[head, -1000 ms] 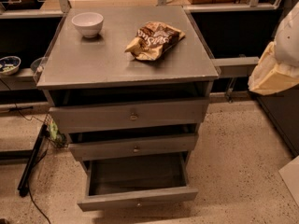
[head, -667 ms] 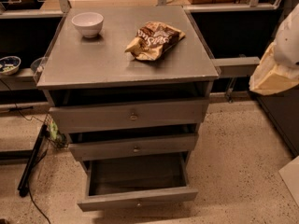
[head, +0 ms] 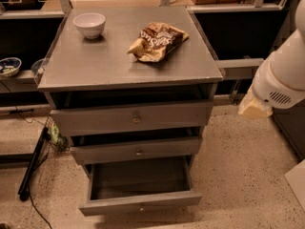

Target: Close bottom drawer

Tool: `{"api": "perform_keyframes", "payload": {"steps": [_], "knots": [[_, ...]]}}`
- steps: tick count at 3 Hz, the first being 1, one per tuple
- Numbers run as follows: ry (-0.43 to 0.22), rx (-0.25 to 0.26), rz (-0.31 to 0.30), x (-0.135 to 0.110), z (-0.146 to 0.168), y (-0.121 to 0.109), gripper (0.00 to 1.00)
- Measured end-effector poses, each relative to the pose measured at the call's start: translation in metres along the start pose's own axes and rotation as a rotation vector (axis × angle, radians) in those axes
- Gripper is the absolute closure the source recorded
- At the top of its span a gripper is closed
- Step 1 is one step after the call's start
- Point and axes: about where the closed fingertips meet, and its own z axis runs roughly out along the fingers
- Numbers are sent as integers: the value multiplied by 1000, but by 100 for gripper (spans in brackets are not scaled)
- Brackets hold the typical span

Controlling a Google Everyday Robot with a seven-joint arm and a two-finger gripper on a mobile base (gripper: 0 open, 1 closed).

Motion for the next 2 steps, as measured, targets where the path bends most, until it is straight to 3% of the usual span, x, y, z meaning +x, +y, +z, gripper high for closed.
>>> {"api": "perform_keyframes", "payload": {"steps": [1,2], "knots": [[2,-28,20,3,44,4,100],[18,-99,34,12,101,15,100]]}}
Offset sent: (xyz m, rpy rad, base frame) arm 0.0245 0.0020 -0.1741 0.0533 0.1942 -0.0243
